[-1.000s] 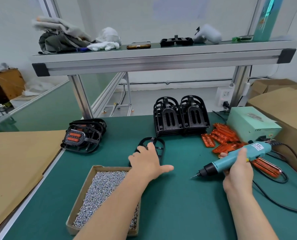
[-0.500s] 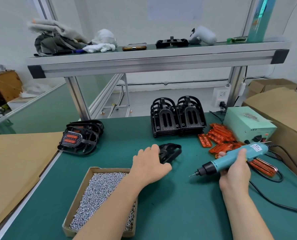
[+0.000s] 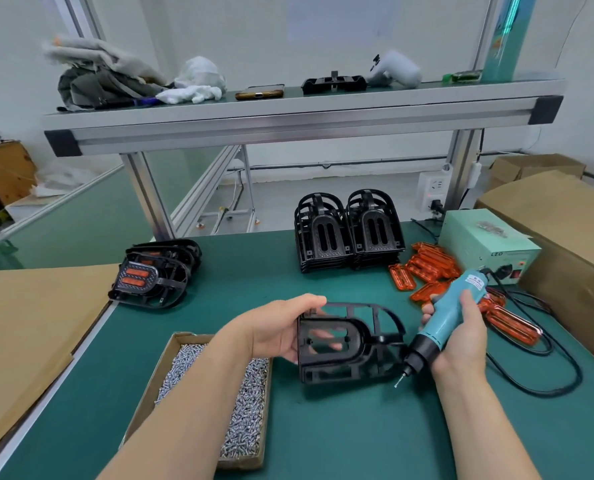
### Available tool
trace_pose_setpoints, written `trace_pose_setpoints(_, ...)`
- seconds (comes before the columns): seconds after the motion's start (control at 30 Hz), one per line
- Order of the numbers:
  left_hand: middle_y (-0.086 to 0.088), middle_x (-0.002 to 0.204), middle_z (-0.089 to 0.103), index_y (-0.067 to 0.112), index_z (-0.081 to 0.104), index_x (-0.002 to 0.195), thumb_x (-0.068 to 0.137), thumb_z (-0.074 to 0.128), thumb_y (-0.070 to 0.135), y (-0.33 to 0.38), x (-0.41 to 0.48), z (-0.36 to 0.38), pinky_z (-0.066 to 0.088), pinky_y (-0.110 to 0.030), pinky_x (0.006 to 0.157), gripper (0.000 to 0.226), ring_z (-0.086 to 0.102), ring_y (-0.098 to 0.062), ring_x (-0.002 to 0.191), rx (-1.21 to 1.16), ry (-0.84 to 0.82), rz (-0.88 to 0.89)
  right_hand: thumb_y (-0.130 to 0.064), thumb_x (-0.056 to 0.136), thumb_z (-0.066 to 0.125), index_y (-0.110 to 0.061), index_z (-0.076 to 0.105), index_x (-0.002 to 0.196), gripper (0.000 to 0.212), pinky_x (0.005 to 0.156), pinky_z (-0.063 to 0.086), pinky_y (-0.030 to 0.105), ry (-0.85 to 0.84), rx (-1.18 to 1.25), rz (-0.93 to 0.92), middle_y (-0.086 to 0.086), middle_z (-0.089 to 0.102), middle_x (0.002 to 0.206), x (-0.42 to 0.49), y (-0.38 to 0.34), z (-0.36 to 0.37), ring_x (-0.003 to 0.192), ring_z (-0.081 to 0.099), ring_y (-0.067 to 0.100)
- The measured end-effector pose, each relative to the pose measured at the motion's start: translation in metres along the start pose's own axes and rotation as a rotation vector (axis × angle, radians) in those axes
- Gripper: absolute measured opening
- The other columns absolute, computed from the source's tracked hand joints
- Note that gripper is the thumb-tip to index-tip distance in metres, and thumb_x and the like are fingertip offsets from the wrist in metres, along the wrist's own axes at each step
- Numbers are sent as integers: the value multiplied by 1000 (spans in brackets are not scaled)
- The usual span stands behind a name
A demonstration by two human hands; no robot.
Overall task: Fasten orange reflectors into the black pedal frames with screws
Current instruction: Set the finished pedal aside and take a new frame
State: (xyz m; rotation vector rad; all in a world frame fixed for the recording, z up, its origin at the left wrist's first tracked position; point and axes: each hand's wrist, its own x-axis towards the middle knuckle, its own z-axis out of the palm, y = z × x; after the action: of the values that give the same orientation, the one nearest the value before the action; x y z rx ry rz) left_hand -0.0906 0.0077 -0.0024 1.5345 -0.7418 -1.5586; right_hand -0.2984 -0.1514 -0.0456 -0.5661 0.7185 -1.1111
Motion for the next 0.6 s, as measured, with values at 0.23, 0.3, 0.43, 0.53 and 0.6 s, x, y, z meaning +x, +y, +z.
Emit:
trace_pose_setpoints(0.23, -9, 109, 69, 11, 63, 110, 101, 51, 16, -5, 19, 7, 54, -38, 93, 15, 66, -24, 99, 372, 230, 61, -44, 101, 53, -11, 61, 94, 35, 49, 49, 17, -72, 7, 54, -2, 67, 71, 0, 2, -1, 58, 59, 9)
trace_pose_setpoints(0.3, -3, 119, 67, 21, 67, 115, 99, 55, 16, -7, 24, 11, 48, -32, 97, 21, 62, -20, 111, 649, 332, 104, -44, 101, 54, -10, 61, 94, 35, 50, 50, 18, -75, 11, 64, -1, 67, 73, 1, 2, -2, 59, 60, 10)
trace_pose_setpoints(0.43, 1, 118, 68, 29, 69, 117, 98, 56, 16, -18, 25, 17, 46, -31, 100, 27, 61, -15, 108, 798, 382, 148, -45, 100, 53, -10, 60, 96, 36, 49, 48, 18, -83, 31, 94, 1, 65, 77, 1, 0, -4, 59, 58, 10)
trace_pose_setpoints(0.53, 5, 106, 63, 32, 70, 117, 99, 54, 16, -25, 21, 19, 45, -26, 90, 29, 59, -14, 98, 900, 376, 201, -49, 98, 53, -13, 60, 93, 38, 47, 45, 18, -89, 8, 132, 2, 60, 72, 0, -3, -5, 54, 53, 9)
trace_pose_setpoints(0.6, 11, 98, 56, 33, 70, 116, 100, 53, 16, -27, 19, 20, 40, -21, 84, 29, 55, -9, 92, 937, 368, 220, -49, 98, 54, -14, 60, 91, 36, 46, 44, 18, -93, -2, 140, 2, 60, 69, -1, -4, -6, 52, 52, 9)
